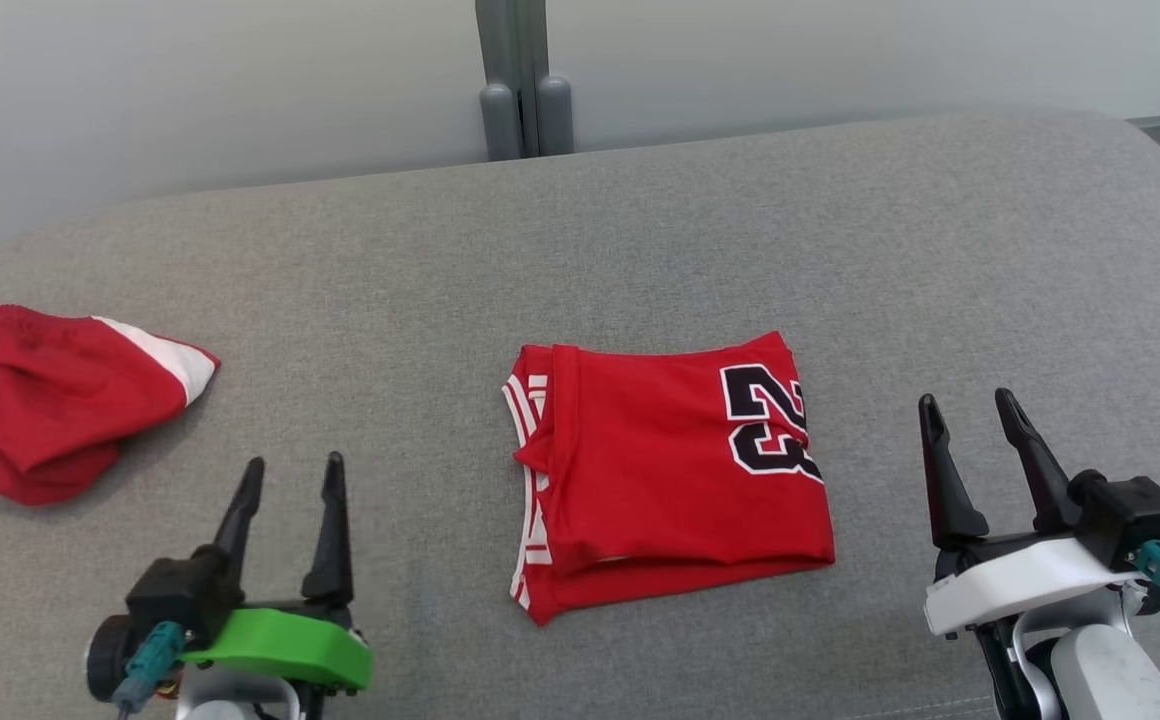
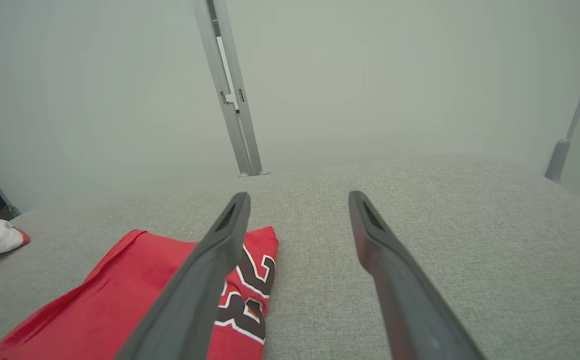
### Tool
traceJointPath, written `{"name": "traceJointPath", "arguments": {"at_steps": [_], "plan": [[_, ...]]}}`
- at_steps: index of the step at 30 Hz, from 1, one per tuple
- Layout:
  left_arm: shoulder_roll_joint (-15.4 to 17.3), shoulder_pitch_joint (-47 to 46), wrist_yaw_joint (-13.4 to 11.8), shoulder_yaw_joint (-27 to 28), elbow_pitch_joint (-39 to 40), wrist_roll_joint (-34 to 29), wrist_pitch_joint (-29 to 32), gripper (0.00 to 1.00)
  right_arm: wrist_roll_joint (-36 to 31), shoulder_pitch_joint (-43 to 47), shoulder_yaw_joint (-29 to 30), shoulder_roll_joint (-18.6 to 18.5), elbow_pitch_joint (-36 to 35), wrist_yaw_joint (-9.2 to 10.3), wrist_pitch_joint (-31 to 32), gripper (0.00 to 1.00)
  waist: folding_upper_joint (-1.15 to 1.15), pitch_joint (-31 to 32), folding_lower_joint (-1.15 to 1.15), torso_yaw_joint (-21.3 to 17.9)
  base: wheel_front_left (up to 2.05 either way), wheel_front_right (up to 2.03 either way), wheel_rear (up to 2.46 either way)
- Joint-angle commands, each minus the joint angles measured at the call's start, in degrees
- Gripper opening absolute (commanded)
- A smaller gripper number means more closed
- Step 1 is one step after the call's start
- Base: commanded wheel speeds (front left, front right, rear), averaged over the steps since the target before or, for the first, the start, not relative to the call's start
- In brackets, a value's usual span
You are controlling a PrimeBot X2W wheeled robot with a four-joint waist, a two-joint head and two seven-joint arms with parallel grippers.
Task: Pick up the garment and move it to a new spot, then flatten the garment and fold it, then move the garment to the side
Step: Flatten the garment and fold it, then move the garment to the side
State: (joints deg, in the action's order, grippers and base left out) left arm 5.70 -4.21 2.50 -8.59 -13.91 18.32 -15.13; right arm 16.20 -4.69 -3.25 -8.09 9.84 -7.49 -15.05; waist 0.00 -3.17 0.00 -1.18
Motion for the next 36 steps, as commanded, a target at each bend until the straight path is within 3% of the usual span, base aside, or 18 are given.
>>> {"name": "traceJointPath", "arguments": {"at_steps": [1,13,36], "plan": [[0.54,1.26,-0.25,1.44,0.41,-0.49,0.01,1.00,-0.73,1.14,-0.18,-0.45,-0.18,0.00,-0.17,1.00,0.00,0.66,0.00,0.13,0.00,0.00,0.00],[0.93,5.33,0.40,8.67,2.26,-4.43,0.01,1.00,-1.93,4.43,-0.37,-1.10,-1.05,0.00,-0.17,1.00,0.00,2.87,0.00,1.02,0.00,0.00,0.00],[0.26,4.19,2.70,7.65,0.42,-4.20,0.28,1.00,-2.34,6.04,0.28,-0.56,-2.23,0.00,-0.17,1.00,0.00,4.00,0.00,1.91,0.00,0.00,0.00]]}}
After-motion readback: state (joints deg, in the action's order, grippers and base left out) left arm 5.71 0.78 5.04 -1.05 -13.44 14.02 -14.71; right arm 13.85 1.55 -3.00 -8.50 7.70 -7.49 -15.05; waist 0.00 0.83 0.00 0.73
